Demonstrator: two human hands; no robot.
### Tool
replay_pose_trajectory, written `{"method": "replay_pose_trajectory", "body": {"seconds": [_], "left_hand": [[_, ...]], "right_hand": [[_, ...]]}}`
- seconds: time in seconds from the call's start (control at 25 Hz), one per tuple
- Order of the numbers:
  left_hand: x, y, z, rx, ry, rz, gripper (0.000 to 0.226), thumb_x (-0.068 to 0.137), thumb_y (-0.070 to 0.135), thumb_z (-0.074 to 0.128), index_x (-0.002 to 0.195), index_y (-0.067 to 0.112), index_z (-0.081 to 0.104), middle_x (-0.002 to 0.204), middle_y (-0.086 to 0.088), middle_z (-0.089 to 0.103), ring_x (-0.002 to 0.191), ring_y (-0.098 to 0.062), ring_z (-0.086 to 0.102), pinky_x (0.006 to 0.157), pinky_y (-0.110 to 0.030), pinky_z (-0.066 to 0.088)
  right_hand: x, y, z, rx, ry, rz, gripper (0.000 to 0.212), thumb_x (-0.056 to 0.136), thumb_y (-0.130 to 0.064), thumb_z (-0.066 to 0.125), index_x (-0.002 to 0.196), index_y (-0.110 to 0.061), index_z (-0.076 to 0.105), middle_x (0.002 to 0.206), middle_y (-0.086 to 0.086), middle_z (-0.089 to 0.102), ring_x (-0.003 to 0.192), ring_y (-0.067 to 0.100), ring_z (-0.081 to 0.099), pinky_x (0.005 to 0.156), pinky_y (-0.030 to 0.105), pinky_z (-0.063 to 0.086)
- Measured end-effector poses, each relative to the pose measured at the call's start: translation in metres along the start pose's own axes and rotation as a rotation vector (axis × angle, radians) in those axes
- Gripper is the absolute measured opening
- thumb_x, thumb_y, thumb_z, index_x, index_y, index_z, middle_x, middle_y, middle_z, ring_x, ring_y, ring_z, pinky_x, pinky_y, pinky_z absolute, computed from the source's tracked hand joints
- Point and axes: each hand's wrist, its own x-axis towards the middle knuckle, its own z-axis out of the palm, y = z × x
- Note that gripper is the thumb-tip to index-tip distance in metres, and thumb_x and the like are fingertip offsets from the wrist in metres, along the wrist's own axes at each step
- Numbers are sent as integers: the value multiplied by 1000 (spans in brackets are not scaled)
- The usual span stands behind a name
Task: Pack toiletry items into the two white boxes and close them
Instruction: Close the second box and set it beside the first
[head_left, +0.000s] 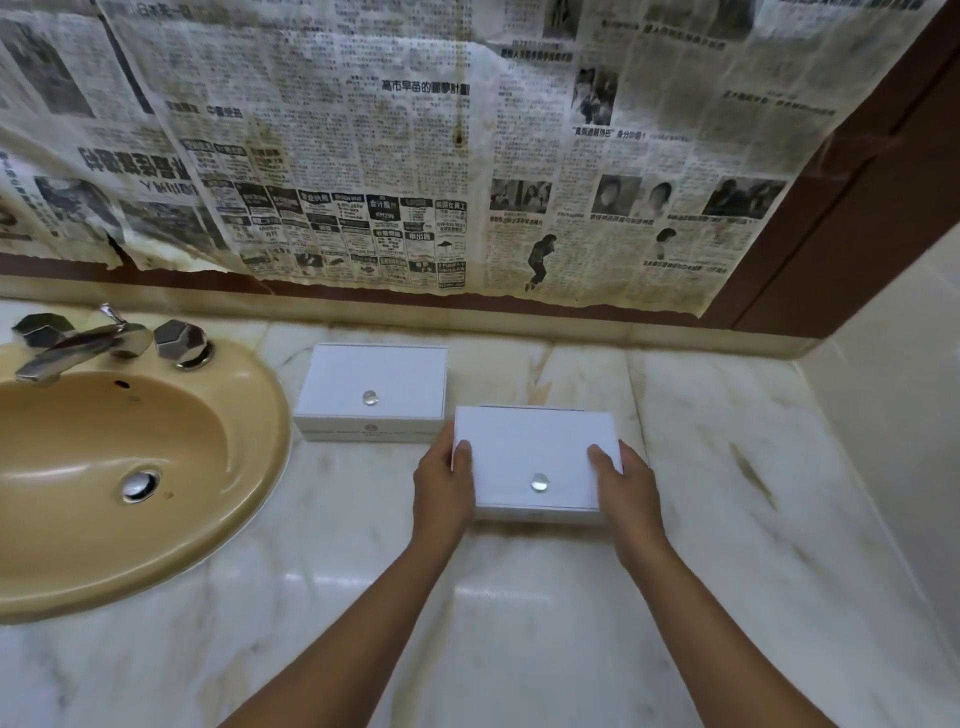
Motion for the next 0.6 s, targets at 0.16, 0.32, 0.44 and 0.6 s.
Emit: {"method": "replay_pose_trajectory", "body": {"seconds": [0.16, 0.32, 0.44, 0.6], "left_hand": [[46, 6, 33, 4, -17, -17, 38, 101, 14, 39, 135, 15, 56, 128, 0, 64, 119, -16, 57, 104, -37, 46], [72, 12, 43, 65, 5, -8, 37, 101, 11, 37, 131, 13, 59, 117, -1, 67, 108, -16, 60, 95, -31, 48], [85, 5, 49, 87, 5, -19, 37, 101, 12, 37, 131, 13, 59, 118, -2, 67, 109, -18, 60, 97, -35, 48], [88, 8, 47, 109, -10, -29, 37, 101, 13, 38, 131, 16, 59, 117, 1, 66, 106, -16, 59, 92, -30, 47]], "right_hand": [[48, -14, 0, 49, 9, 14, 29, 94, -29, 54, 120, -18, 63, 116, 1, 66, 105, 21, 61, 89, 33, 47], [74, -24, 8, 52, -18, 27, 29, 96, -29, 51, 121, -18, 61, 113, -1, 64, 104, 20, 59, 84, 30, 44], [87, -19, 13, 30, -13, 28, 31, 95, -31, 51, 122, -19, 61, 116, 0, 65, 106, 22, 59, 86, 32, 46], [88, -21, 13, 23, -27, 15, 32, 96, -32, 51, 123, -19, 61, 116, -2, 64, 106, 20, 59, 84, 29, 43]]}}
